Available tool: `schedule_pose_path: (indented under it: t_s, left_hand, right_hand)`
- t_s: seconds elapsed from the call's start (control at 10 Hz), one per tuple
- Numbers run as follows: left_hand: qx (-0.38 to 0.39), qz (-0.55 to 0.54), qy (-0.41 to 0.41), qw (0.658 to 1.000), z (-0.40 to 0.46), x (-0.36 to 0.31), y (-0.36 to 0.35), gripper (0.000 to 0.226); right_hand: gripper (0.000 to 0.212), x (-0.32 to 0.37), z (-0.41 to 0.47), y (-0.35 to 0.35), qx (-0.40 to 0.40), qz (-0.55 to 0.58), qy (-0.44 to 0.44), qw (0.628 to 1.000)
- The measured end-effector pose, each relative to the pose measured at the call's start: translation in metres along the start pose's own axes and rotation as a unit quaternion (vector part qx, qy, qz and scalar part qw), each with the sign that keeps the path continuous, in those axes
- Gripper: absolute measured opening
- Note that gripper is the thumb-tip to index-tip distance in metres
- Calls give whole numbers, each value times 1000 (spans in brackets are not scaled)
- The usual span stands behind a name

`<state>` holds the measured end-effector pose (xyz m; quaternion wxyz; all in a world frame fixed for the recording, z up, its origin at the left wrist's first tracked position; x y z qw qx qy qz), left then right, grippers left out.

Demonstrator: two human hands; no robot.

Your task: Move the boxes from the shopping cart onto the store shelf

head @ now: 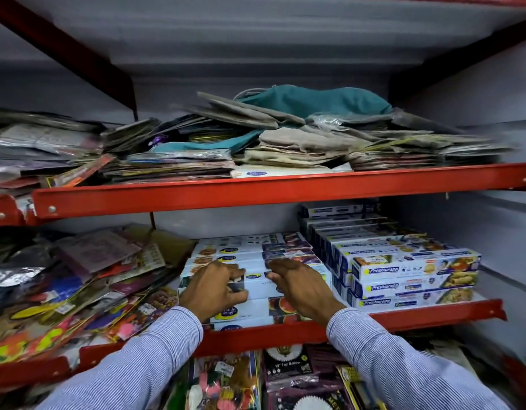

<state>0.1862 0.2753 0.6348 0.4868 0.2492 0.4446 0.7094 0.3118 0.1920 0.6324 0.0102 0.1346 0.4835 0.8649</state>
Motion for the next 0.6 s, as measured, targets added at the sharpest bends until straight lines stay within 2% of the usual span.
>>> schedule_pose_path:
  t_s: [0.1, 0.3, 0.5, 0.6]
  left_hand:
    - [2, -8, 7, 1000, -2, 5, -4, 58]
    - [9, -3, 5, 1000, -5, 9, -11, 55]
    - [41, 145, -12, 989, -15, -3, -19, 60]
    - [7, 191, -7, 981, -26, -11, -13, 66]
  right_hand:
    - [33, 0, 0, -1, 13, -15, 2, 1000]
    - [42, -5, 1, -2, 27, -3, -30, 999]
    - [47, -3, 4, -11, 7, -41, -38, 998]
    - [60, -12, -3, -20, -5, -60, -73, 996]
Point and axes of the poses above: each hand's wrist, its own z-axis towards the middle knuckle, its own y-axis out of the back of the hand, x = y × z, the point moved 10 cm from there along z, towards the middle knuckle, and after that the axes turned 13 degrees about -y, right-handed, at the moved point
